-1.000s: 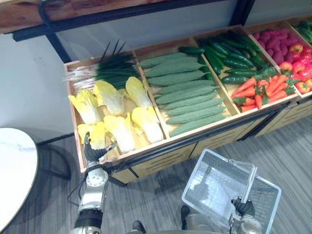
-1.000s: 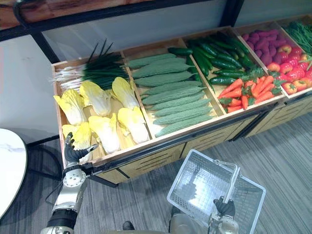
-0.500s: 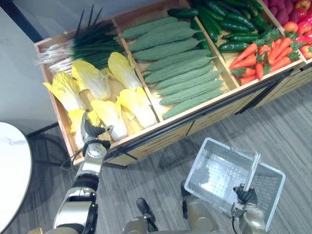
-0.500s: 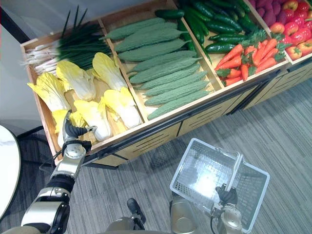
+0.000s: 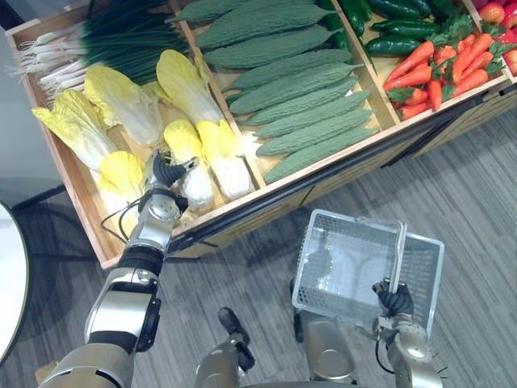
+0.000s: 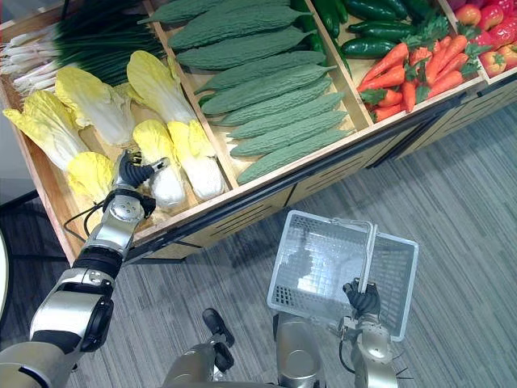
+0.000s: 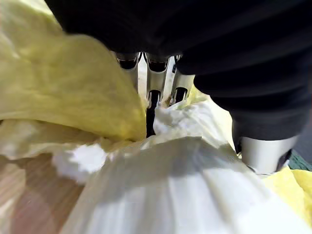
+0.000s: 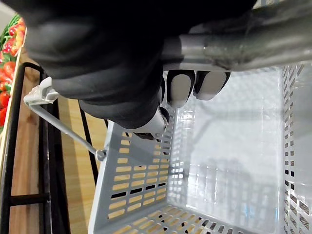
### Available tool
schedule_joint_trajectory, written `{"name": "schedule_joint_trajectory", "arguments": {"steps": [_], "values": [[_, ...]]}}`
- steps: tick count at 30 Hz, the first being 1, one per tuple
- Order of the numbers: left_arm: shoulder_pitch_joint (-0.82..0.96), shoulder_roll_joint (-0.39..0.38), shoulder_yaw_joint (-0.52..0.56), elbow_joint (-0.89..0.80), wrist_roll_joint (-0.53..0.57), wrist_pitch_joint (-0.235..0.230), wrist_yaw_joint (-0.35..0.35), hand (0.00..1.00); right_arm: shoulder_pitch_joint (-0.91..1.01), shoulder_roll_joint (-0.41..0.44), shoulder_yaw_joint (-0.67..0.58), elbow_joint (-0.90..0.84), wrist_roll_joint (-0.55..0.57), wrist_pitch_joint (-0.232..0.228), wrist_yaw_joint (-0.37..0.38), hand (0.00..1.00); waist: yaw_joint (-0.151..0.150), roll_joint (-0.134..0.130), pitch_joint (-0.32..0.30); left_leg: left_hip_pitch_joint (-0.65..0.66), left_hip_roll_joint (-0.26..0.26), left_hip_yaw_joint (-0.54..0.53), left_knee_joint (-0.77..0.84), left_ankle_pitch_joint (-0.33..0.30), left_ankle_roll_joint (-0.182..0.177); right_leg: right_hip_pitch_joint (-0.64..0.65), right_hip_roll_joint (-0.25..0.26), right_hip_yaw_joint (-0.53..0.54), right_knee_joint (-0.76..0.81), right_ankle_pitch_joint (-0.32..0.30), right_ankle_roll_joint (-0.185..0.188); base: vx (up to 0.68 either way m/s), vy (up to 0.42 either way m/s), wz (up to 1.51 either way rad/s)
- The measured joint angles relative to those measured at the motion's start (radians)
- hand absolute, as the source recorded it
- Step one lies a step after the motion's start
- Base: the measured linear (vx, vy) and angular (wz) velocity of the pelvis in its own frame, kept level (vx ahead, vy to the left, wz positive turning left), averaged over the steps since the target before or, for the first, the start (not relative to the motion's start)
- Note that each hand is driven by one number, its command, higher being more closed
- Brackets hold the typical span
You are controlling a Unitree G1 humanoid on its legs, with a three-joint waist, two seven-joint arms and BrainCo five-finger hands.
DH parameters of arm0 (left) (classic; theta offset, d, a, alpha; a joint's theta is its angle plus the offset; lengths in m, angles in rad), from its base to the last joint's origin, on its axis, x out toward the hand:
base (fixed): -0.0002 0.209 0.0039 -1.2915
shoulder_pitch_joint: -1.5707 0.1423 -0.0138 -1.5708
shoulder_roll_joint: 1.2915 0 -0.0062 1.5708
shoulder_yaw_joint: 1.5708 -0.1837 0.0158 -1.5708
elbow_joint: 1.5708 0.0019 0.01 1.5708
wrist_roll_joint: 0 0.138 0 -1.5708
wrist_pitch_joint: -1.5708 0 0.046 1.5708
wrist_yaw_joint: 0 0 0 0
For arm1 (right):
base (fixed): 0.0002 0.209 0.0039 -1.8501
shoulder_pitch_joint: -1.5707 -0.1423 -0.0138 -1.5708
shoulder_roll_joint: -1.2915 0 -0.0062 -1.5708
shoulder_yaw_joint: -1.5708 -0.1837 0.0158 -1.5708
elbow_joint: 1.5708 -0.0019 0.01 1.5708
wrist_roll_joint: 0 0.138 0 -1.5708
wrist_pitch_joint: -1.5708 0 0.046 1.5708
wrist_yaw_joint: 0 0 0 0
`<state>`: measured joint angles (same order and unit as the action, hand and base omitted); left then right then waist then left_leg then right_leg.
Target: Pick vegetable in the basket
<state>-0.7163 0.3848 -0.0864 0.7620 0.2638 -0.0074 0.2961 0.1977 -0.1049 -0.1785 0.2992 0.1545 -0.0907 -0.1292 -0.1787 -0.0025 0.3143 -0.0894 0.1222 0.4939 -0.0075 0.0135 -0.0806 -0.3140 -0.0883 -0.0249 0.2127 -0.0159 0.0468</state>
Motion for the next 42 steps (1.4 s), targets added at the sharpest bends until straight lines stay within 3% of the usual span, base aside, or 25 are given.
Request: {"name": "schedule_joint_trajectory", "arguments": {"steps": [9,13,16,21,25,31,33,35,39,42], "values": [[0.164,-0.006,0.005,-0.278,-0.050,-0.029,0.013,1.00,0.010,0.001,-0.017,0.002,-0.032,0.000,-0.002,1.00,-0.005,0.008,0.013,0.052,-0.001,-0.028,0.006,-0.007,0.007,0.067,0.004,-0.008,-0.012,-0.002,0.003,0.01,0.001,0.03],[0.322,-0.037,0.046,-0.530,-0.056,-0.056,0.044,1.00,0.023,0.002,-0.042,0.003,-0.051,0.000,-0.004,1.00,0.001,0.019,0.007,0.076,0.000,-0.045,0.005,-0.007,0.007,0.107,0.004,-0.025,-0.027,-0.001,0.004,0.00,-0.003,0.11],[0.416,-0.077,0.102,-0.667,-0.024,-0.077,0.086,1.00,0.034,0.003,-0.067,0.010,-0.058,0.000,-0.009,1.00,0.007,0.032,-0.001,0.085,0.002,-0.054,0.004,-0.007,0.008,0.120,0.005,-0.030,-0.029,-0.001,0.004,-0.01,-0.003,0.07],[0.626,-0.194,0.185,-0.874,0.006,-0.095,0.125,1.00,0.077,0.008,-0.128,0.017,-0.081,0.000,-0.024,1.00,0.030,0.091,-0.051,0.111,0.003,-0.083,-0.013,-0.006,0.008,0.156,0.008,-0.053,-0.041,-0.005,0.007,0.00,-0.008,0.10],[0.729,-0.229,0.228,-0.944,0.004,-0.121,0.131,1.00,0.091,0.016,-0.140,0.017,-0.087,0.000,-0.025,1.00,0.035,0.102,-0.073,0.135,0.008,-0.099,-0.013,-0.006,0.008,0.194,0.008,-0.070,-0.041,-0.015,0.009,-0.02,-0.019,0.16],[0.842,-0.280,0.204,-1.022,-0.038,-0.144,0.119,1.00,0.127,0.064,-0.143,-0.057,-0.087,0.001,-0.046,1.00,0.059,0.090,-0.109,0.136,0.019,-0.121,0.027,-0.020,0.003,0.196,0.011,-0.074,0.001,-0.042,0.002,0.00,-0.022,0.03],[0.879,-0.307,0.197,-1.058,-0.057,-0.151,0.119,1.00,0.124,0.078,-0.138,-0.123,-0.087,0.012,-0.054,1.00,0.081,0.083,-0.110,0.100,0.025,-0.188,0.111,-0.058,0.009,0.163,0.018,-0.028,0.031,-0.043,0.000,0.00,-0.051,-0.62],[0.917,-0.335,0.153,-1.106,-0.076,-0.155,0.115,1.00,0.122,0.085,-0.111,-0.218,-0.087,0.014,-0.068,1.00,0.100,0.086,-0.111,0.091,0.042,-0.268,0.183,-0.141,-0.018,0.132,0.054,0.048,0.055,-0.046,0.000,-0.06,-0.025,-1.05],[0.940,-0.336,0.065,-1.135,-0.085,-0.166,0.074,1.00,0.169,0.108,-0.050,-0.373,-0.095,0.015,-0.073,1.00,0.086,0.056,-0.136,0.101,0.054,-0.188,0.237,-0.212,-0.019,0.101,0.088,0.142,0.061,-0.044,0.014,-0.07,0.052,-0.89],[0.935,-0.344,0.022,-1.137,-0.097,-0.172,0.058,1.00,0.192,0.119,-0.003,-0.471,-0.095,0.014,-0.084,1.00,0.084,0.029,-0.150,0.098,0.072,-0.077,0.288,-0.256,-0.019,0.059,0.134,0.262,0.041,0.004,0.014,0.01,0.085,-1.46]]}}
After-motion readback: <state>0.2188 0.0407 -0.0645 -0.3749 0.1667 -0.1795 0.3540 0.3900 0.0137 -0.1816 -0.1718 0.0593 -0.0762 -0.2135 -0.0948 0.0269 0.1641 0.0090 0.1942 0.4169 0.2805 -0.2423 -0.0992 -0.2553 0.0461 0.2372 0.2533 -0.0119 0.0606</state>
